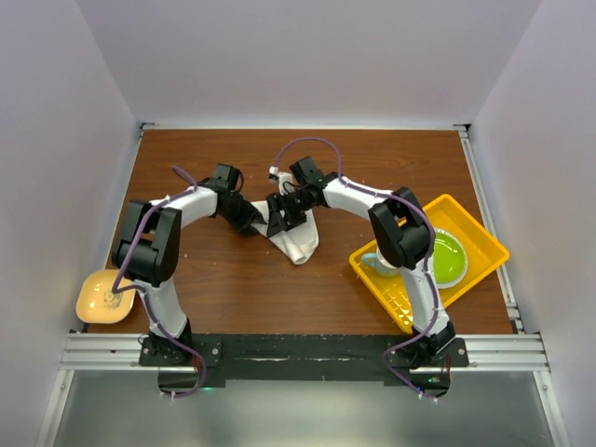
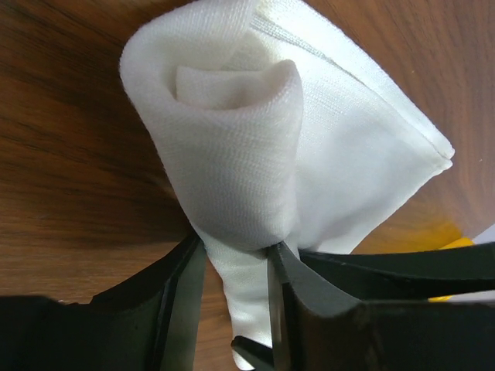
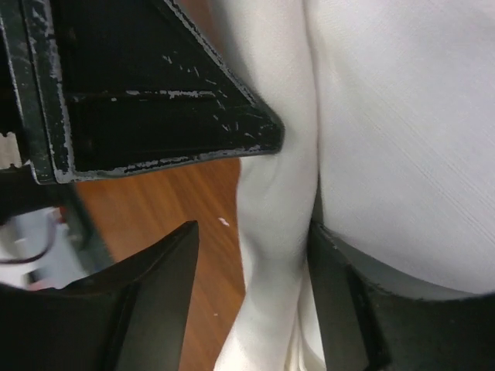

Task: Fold the napkin, place the utensils inside, and roll it up
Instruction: Roll the napkin with the utensil

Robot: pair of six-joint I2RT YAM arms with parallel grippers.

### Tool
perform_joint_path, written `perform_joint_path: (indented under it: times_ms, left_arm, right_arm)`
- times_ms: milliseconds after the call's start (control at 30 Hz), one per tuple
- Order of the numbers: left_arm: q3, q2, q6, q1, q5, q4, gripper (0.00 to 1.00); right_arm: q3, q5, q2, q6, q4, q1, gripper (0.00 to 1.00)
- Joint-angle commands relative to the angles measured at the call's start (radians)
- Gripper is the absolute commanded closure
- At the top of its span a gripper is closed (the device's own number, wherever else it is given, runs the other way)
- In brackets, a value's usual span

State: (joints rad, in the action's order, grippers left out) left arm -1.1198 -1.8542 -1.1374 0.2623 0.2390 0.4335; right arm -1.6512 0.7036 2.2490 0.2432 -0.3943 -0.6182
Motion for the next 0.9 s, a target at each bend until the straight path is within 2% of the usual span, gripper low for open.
perform_joint_path:
  times_ms: [0,167,567,667,767,800,867]
  left_arm:
    - [0.009,-0.010,0.018,0.003,-0.010,0.013,0.71]
    - [0.006,-0.007,0.013,0.005,0.016,0.016,0.72]
    - [0.025,0.004,-0.022,0.003,0.045,0.007,0.73]
    - [0.026,0.009,-0.028,0.003,0.051,0.007,0.73]
    - [0.035,0.018,-0.038,0.003,0.059,-0.001,0.73]
    - [0.038,0.026,-0.039,0.003,0.060,-0.002,0.72]
    - [0.044,0.038,-0.033,-0.003,0.056,-0.004,0.70]
  right_arm:
    - [-0.021,-0.392,-0.103,-0.127,-0.135,-0.075,0.31]
    - [-0.030,-0.701,-0.129,-0.192,-0.129,-0.184,0.22]
    - [-0.098,-1.018,-0.042,-0.295,-0.064,-0.345,0.25]
    - [-0.110,-1.075,-0.006,-0.312,-0.067,-0.374,0.33]
    - [-0.084,-1.092,0.000,-0.308,-0.046,-0.385,0.51]
    - [-0.065,-1.090,0.001,-0.294,-0.041,-0.385,0.61]
    - [-0.050,-1.095,-0.002,-0.286,-0.043,-0.380,0.70]
